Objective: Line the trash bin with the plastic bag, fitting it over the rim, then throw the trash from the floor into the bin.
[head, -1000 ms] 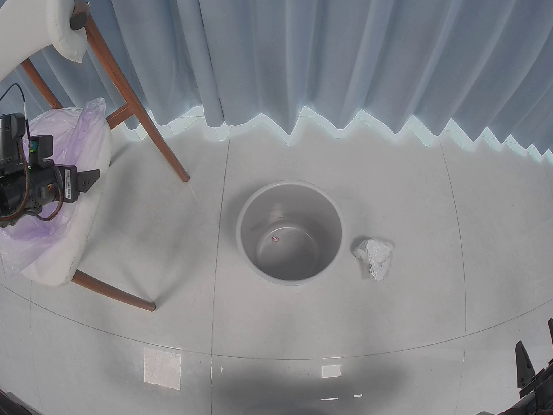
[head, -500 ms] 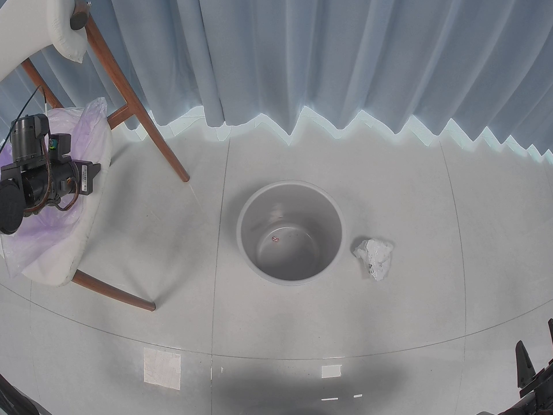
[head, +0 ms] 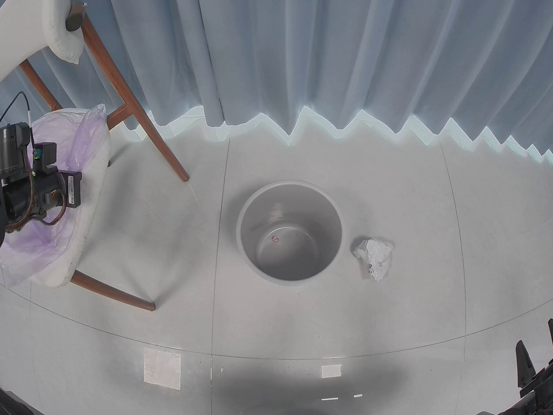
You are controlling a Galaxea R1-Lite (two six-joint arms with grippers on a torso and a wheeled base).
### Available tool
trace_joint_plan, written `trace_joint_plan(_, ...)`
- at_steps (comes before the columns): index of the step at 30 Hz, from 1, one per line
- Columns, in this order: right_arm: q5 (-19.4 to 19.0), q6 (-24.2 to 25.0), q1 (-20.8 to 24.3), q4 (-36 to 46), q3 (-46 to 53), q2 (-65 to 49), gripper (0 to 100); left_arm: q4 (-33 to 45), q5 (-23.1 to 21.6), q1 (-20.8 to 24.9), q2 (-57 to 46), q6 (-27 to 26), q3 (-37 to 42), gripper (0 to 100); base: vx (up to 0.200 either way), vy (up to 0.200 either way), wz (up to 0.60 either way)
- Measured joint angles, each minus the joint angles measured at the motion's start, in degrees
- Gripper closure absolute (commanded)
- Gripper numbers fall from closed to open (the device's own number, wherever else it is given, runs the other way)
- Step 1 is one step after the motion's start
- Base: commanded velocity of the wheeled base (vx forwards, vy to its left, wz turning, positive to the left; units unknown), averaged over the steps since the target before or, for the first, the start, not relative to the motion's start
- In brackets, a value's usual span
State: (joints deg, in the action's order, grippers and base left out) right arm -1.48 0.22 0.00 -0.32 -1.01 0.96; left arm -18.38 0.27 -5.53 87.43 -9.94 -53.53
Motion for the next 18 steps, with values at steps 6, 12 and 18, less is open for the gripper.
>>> trace_joint_plan(6, 0.0, 0.44, 0.0, -0.01, 0.0, 0.0, 0, -0.5, -0.65, -0.28, -5.02, 0.9, 5.88, 100, 0.0, 0.0, 0.0)
trace_joint_plan(12, 0.0, 0.49, 0.02, -0.01, 0.0, 0.0, 0, -1.34, -0.49, -1.07, -6.89, 1.01, 7.64, 100, 0.0, 0.0, 0.0)
trace_joint_plan(18, 0.0, 0.49, 0.02, -0.01, 0.0, 0.0, 0, -1.18, -1.08, -1.44, -7.83, 2.46, 6.92, 100, 0.0, 0.0, 0.0)
